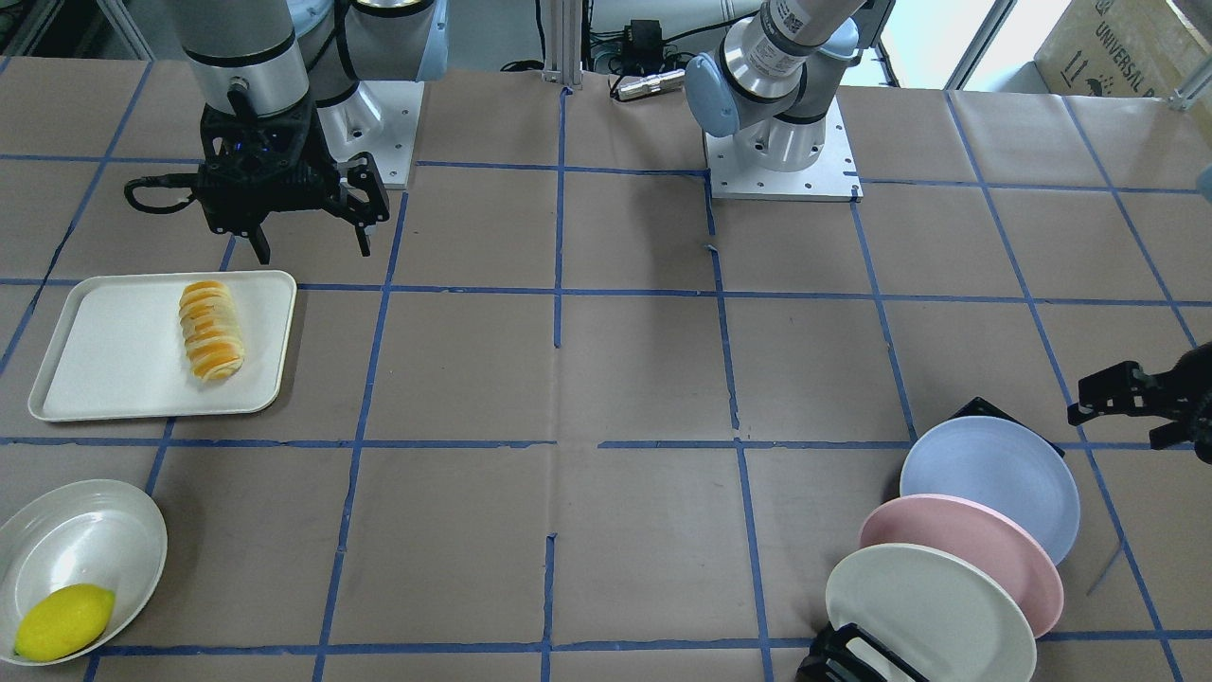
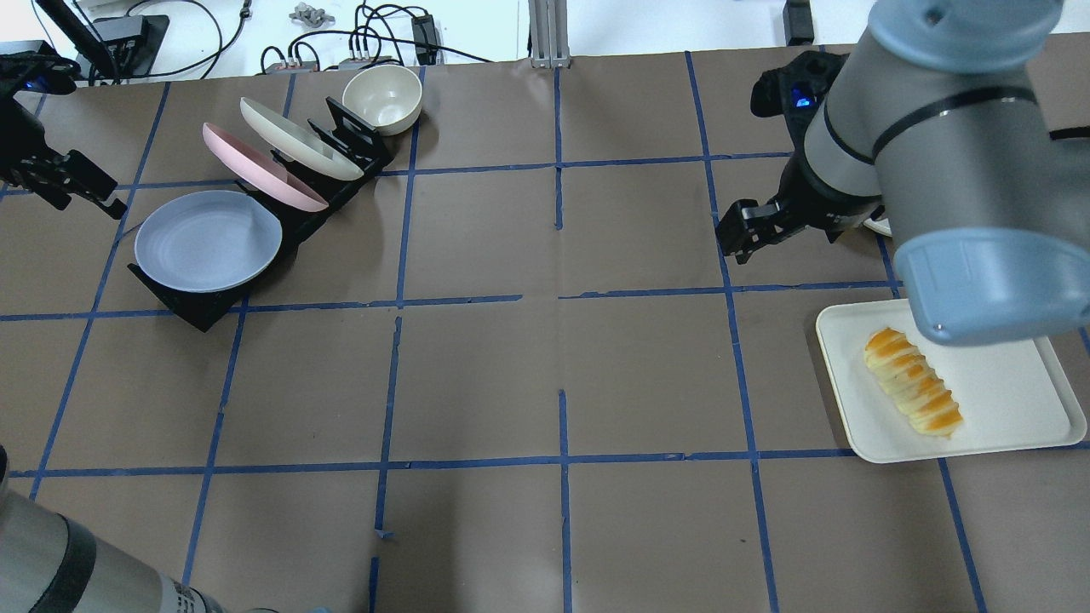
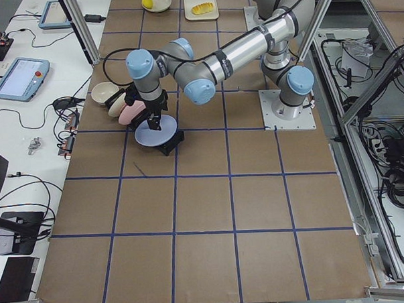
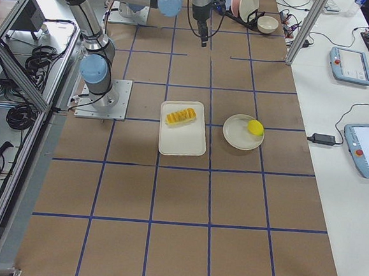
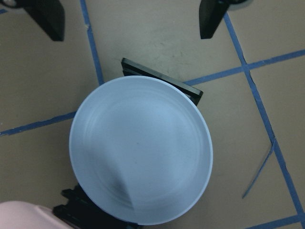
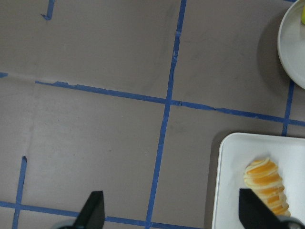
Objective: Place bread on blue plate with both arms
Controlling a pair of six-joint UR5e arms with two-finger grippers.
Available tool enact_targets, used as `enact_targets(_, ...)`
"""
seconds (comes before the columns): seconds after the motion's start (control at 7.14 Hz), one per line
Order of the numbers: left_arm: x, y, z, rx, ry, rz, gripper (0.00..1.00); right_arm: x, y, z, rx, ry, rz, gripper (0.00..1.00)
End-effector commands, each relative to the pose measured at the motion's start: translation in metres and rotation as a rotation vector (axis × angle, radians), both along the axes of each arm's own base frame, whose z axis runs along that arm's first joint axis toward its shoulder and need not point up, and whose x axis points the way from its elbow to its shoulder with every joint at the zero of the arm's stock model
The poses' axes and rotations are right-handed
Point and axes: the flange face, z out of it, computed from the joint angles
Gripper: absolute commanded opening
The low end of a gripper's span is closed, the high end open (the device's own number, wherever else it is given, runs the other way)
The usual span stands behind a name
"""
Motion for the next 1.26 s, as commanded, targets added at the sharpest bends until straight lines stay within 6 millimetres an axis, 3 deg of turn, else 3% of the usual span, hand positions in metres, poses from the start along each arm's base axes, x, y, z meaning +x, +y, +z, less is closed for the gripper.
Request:
enact_targets(0.0, 0.026, -0.034, -0.062, 0.035, 0.042, 0.007, 0.99, -0.031, 0.012, -0.064, -0.002, -0.016, -0.066, 0.98)
enact_targets(0.14, 0.034, -0.047, -0.075, 0.035, 0.047, 0.008, 0.99, -0.061, 0.013, -0.107, 0.005, -0.008, -0.084, 0.98)
enact_targets(0.28, 0.038, -0.057, -0.085, 0.028, 0.071, 0.011, 0.95, -0.097, 0.016, -0.125, 0.026, -0.006, -0.132, 0.99)
enact_targets(0.42, 0.036, -0.06, -0.103, 0.042, 0.112, 0.025, 0.91, -0.13, 0.012, -0.131, 0.047, 0.005, -0.101, 0.99)
enact_targets(0.56, 0.033, -0.059, -0.112, 0.058, 0.128, 0.032, 0.81, -0.151, 0.004, -0.157, 0.116, 0.017, 0.019, 0.99)
enact_targets(0.7, 0.033, -0.059, -0.114, 0.064, 0.131, 0.032, 0.68, -0.166, -0.008, -0.185, 0.163, 0.021, 0.125, 0.99)
enact_targets(0.84, 0.032, -0.057, -0.118, 0.081, 0.141, 0.033, 0.42, -0.184, -0.015, -0.208, 0.18, 0.039, 0.161, 0.99)
enact_targets(0.98, 0.034, -0.058, -0.115, 0.08, 0.141, 0.034, 0.25, -0.197, -0.017, -0.22, 0.207, 0.025, 0.143, 0.99)
enact_targets(1.12, 0.033, -0.057, -0.116, 0.092, 0.15, 0.035, 0.16, -0.206, -0.015, -0.224, 0.215, 0.021, 0.135, 0.99)
